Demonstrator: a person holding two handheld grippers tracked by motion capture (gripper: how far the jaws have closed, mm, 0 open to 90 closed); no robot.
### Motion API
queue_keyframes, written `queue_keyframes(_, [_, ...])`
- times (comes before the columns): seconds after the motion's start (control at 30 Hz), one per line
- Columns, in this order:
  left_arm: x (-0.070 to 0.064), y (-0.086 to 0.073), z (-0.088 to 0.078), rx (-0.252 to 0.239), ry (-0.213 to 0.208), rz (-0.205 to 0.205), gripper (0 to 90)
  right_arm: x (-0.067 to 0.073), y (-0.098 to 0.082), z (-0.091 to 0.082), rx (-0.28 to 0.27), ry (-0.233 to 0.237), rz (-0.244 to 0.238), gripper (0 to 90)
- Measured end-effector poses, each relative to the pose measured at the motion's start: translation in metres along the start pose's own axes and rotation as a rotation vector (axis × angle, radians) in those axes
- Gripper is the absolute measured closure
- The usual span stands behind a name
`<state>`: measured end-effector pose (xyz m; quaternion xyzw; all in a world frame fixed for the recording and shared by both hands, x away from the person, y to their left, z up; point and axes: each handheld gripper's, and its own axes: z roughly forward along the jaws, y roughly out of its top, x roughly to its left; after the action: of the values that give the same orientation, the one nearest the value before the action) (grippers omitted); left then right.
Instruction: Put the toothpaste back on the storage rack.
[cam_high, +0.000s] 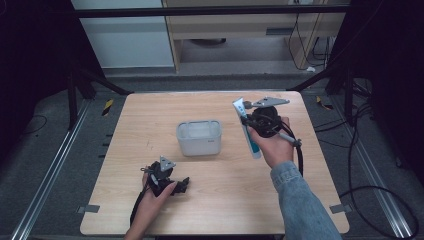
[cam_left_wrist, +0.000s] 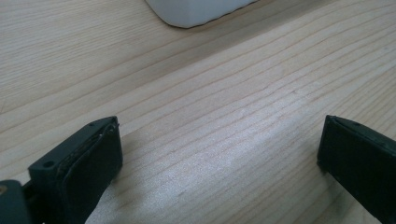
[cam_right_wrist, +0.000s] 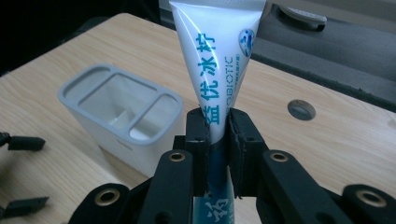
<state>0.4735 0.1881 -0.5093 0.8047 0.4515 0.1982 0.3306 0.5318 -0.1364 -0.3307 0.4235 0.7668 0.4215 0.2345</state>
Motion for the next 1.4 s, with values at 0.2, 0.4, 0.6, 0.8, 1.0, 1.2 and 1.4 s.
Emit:
queue_keyframes(0.2, [0.0,0.0,0.0,0.0,-0.002,0.001,0.0,0.007,0.015,0.006,-0.023,-0.004,-0.006,79.4])
queue_keyframes(0.4, [0.0,0.001,0.001,0.0,-0.005,0.002,0.0,0.006,0.023,0.01,-0.057,-0.05,-0.002,79.4])
queue_keyframes(0.6, [0.0,0.001,0.001,-0.003,-0.005,0.0,0.0,0.011,0.03,0.013,-0.078,-0.042,-0.005,79.4])
queue_keyframes(0.8, [0.0,0.001,0.001,-0.003,-0.004,0.0,0.0,0.018,0.038,0.017,-0.113,-0.043,-0.001,79.3])
queue_keyframes(1.0, [0.0,0.001,0.001,0.0,-0.005,0.002,0.0,0.02,0.046,0.019,-0.133,-0.038,-0.004,79.3])
queue_keyframes(1.2, [0.0,0.002,0.002,-0.001,-0.007,0.006,0.0,0.021,0.051,0.022,-0.152,-0.023,-0.008,79.4])
queue_keyframes(1.4, [-0.001,0.002,0.002,-0.001,-0.01,0.006,0.0,0.027,0.062,0.017,-0.182,-0.025,-0.009,79.3])
